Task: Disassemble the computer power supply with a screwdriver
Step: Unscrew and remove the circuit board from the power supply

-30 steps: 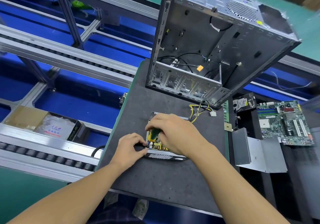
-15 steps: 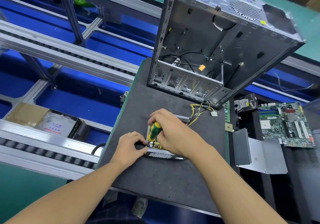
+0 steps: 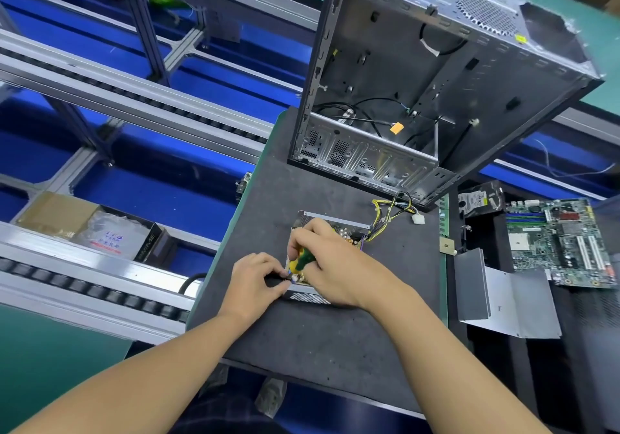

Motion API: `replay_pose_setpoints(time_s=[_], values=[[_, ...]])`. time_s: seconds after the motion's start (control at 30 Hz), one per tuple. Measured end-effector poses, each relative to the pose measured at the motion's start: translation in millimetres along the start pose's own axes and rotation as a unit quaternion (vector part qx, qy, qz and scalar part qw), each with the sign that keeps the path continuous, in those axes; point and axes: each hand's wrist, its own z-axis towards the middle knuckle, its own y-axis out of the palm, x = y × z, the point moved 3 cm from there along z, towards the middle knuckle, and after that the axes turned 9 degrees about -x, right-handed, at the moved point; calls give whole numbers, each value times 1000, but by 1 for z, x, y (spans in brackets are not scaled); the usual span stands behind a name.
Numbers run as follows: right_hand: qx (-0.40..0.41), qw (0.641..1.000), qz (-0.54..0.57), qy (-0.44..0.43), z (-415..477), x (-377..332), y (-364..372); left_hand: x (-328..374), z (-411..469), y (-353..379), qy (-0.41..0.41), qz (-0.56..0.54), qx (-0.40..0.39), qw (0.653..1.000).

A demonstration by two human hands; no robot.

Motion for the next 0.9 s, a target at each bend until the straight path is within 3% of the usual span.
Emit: replay_pose_setpoints(time_s=[0.3,0.5,0.77,0.9], values=[[41,999,-24,-17,5,4,3,-1,-1,6,-13,28,15,999],[29,999,-36,-18,3,9,-2,6,13,3,-52,153,-79,984],[26,998,-36,-37,-1,12,-10,15,22,1,-64,261,-136,953],[35,998,-34,-43,-3,14,-13,12,18,-1,-46,252,-133,957]])
